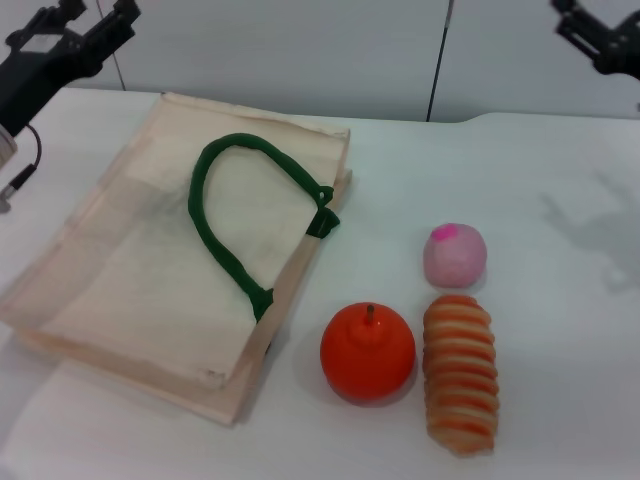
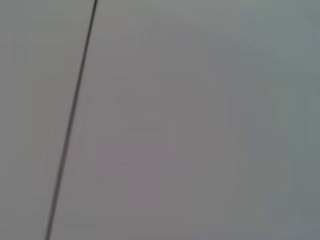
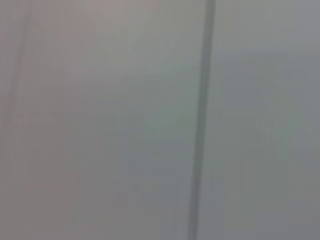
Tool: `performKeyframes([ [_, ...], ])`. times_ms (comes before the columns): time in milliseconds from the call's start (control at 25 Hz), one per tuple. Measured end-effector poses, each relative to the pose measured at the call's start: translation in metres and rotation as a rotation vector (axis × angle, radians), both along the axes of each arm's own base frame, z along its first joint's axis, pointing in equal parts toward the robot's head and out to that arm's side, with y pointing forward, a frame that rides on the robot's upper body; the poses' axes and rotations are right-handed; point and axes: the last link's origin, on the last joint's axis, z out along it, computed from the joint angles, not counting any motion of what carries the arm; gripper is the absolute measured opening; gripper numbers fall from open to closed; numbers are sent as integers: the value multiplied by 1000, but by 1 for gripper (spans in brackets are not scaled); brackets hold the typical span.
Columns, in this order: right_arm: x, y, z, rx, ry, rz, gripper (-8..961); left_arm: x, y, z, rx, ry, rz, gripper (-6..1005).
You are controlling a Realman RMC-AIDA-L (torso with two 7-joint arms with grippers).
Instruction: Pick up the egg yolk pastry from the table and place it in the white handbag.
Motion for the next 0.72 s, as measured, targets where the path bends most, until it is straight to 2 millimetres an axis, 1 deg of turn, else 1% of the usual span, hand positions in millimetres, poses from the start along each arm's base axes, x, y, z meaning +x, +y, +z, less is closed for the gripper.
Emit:
performKeyframes([
  [80, 13, -7, 3, 69, 43, -21, 893, -3, -3, -9, 72, 21, 7, 752],
  [120, 27, -14, 10, 150, 102, -62, 893, -4, -5, -11, 116, 33, 13, 781],
  [160, 27, -14, 10, 150, 102, -62, 893, -5, -7, -14, 151, 42, 21, 809],
  [240, 39, -21, 17, 221, 146, -96, 893, -6, -10, -17, 213, 78, 30, 866],
  [320, 48, -28, 23, 276, 187, -124, 893, -6, -13, -22, 264, 122, 36, 866],
  [480, 61, -36, 30, 332, 241, -174, 892, -5, -14, -27, 290, 151, 39, 866],
  [720, 63, -40, 31, 342, 260, -170, 892, -7, -18, -24, 310, 133, 37, 866],
])
